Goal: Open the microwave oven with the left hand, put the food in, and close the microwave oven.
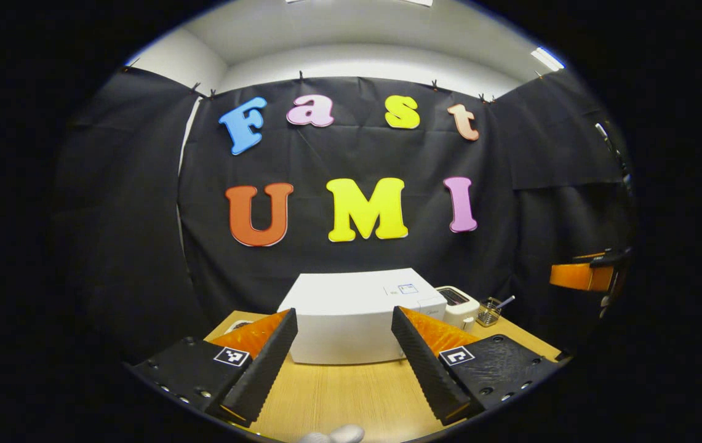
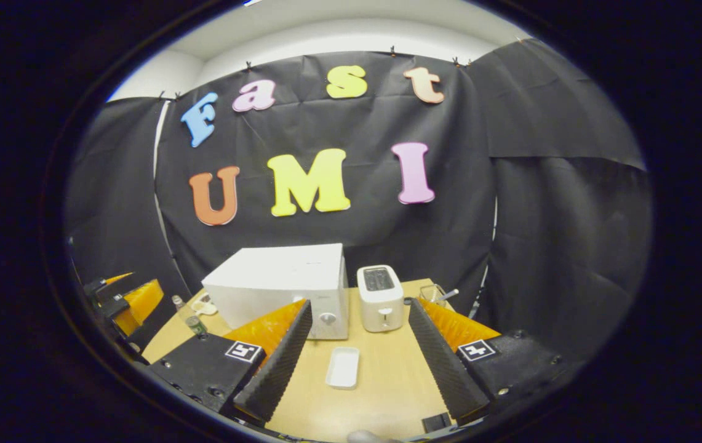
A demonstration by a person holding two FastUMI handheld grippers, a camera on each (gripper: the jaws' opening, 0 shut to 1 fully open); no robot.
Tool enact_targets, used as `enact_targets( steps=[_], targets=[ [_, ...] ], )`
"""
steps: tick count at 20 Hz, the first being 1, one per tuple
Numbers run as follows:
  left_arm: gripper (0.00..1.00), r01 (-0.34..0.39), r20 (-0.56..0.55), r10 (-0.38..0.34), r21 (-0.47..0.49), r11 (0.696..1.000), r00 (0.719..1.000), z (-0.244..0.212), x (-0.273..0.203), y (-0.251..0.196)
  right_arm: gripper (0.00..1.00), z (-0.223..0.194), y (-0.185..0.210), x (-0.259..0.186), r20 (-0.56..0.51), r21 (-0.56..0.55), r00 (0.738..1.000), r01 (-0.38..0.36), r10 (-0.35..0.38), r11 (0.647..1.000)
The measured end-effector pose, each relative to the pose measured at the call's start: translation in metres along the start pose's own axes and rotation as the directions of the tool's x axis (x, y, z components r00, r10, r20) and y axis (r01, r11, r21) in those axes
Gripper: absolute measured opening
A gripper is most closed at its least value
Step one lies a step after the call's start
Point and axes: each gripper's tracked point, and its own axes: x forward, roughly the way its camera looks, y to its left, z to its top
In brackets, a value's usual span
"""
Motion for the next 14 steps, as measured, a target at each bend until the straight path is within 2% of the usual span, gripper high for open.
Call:
enact_targets(
  steps=[2, 5, 6, 7, 8, 9, 10, 11, 12, 13, 14],
  targets=[
    [0.96, -0.018, 0.036, 0.019, -0.017, 1.0, 0.999, 0.02, -0.007, 0.01, 1.0, 0.014, 0.021, -0.002, 0.033, -0.007, 0.999, -0.029, 0.029, 1.0],
    [0.95, -0.064, 0.025, 0.064, -0.029, 0.998, 0.998, 0.028, -0.012, 0.026, 1.0, 0.034, 0.047, -0.004, 0.082, -0.03, 0.995, -0.063, 0.066, 0.998],
    [0.95, -0.063, 0.022, 0.064, -0.042, 0.997, 0.998, 0.03, -0.014, 0.028, 0.91, 0.04, 0.053, -0.006, 0.092, -0.041, 0.993, -0.07, 0.074, 0.997],
    [0.95, -0.067, 0.016, 0.068, -0.05, 0.997, 0.998, 0.032, -0.015, 0.03, 0.91, 0.046, 0.059, -0.007, 0.105, -0.047, 0.991, -0.076, 0.081, 0.996],
    [0.95, -0.073, 0.023, 0.075, -0.052, 0.996, 0.997, 0.035, -0.015, 0.036, 1.0, 0.052, 0.063, -0.009, 0.115, -0.05, 0.989, -0.082, 0.088, 0.995],
    [0.95, -0.077, 0.026, 0.079, -0.047, 0.996, 0.997, 0.036, -0.014, 0.039, 1.0, 0.056, 0.068, -0.01, 0.124, -0.05, 0.988, -0.088, 0.093, 0.995],
    [0.95, -0.075, 0.025, 0.076, -0.047, 0.996, 0.997, 0.036, -0.014, 0.04, 0.91, 0.057, 0.07, -0.011, 0.127, -0.046, 0.987, -0.091, 0.096, 0.995],
    [0.95, -0.076, 0.017, 0.077, -0.05, 0.996, 0.997, 0.034, -0.015, 0.042, 1.0, 0.059, 0.072, -0.012, 0.127, -0.041, 0.987, -0.094, 0.099, 0.995],
    [0.95, -0.074, 0.017, 0.075, -0.051, 0.996, 0.997, 0.035, -0.015, 0.044, 0.9, 0.061, 0.073, -0.013, 0.132, -0.036, 0.986, -0.095, 0.099, 0.995],
    [0.95, -0.074, 0.018, 0.075, -0.053, 0.996, 0.997, 0.036, -0.015, 0.044, 0.9, 0.061, 0.073, -0.013, 0.131, -0.034, 0.986, -0.095, 0.099, 0.995],
    [0.95, -0.07, 0.02, 0.071, -0.051, 0.996, 0.997, 0.036, -0.015, 0.045, 1.0, 0.06, 0.071, -0.014, 0.133, -0.033, 0.987, -0.09, 0.094, 0.995]
  ],
)
